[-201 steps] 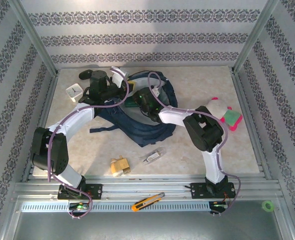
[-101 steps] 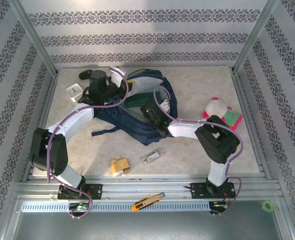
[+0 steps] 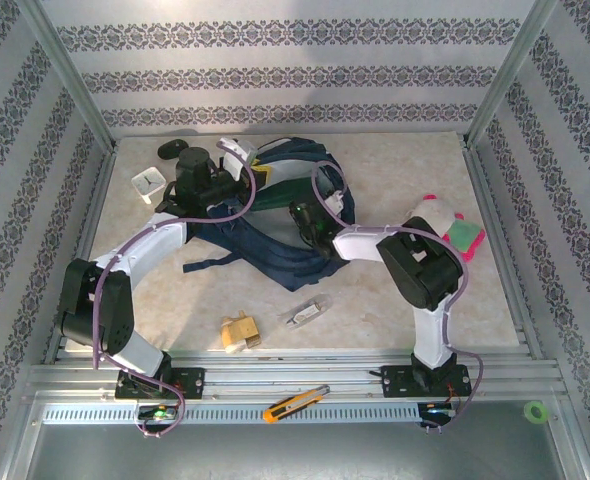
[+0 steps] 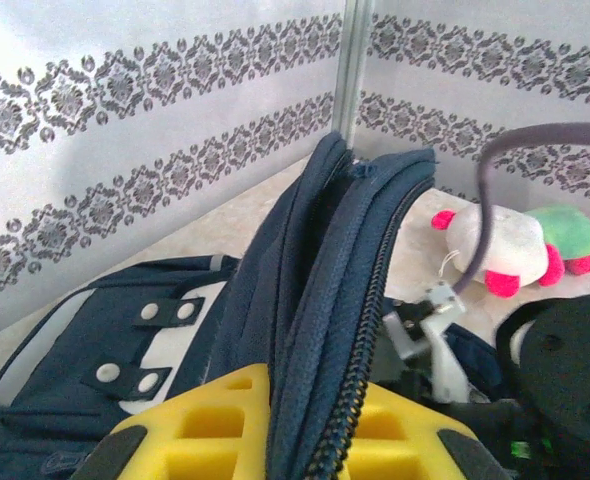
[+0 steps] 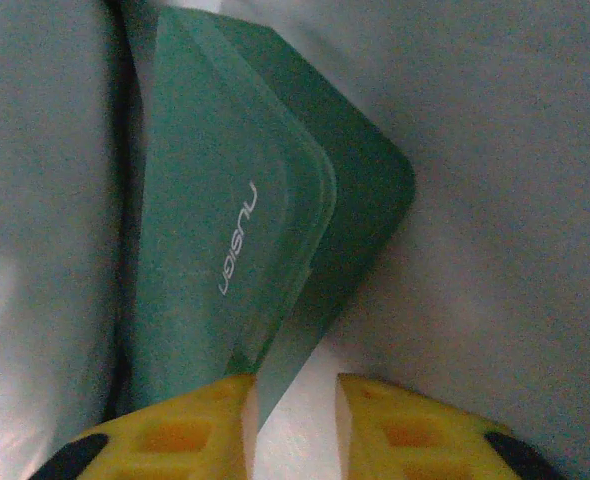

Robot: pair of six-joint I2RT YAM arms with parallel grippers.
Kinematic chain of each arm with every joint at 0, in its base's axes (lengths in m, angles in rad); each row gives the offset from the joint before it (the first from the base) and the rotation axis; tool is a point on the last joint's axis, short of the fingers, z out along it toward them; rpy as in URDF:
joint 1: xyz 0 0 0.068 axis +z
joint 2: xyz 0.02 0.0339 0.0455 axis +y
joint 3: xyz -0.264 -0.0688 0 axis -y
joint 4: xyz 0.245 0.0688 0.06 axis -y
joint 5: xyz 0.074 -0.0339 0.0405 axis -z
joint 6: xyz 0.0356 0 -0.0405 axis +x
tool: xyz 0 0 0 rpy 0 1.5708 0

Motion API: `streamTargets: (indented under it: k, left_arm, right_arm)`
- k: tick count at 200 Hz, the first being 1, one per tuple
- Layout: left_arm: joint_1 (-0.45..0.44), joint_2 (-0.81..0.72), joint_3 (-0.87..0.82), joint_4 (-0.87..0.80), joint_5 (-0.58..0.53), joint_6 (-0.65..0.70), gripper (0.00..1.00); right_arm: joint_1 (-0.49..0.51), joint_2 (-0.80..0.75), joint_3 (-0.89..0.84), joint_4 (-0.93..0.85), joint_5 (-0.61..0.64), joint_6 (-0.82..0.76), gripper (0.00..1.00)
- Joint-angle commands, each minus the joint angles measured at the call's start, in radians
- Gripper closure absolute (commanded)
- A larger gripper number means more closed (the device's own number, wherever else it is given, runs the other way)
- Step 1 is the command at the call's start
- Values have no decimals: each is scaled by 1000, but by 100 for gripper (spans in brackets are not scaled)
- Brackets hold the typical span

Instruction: Pack the student bag

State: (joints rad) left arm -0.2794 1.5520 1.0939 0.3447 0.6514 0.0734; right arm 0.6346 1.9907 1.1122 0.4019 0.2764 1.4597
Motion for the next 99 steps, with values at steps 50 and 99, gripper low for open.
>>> streamTargets:
  k: [50, 99]
  left_arm:
    - [3, -47, 11, 255, 136, -23, 99]
    - [4, -62, -3, 192, -7, 27, 99]
  right_arm:
    - [-18, 177, 236, 73, -33, -79, 79]
    - [-3, 92, 176, 50, -95, -166, 70]
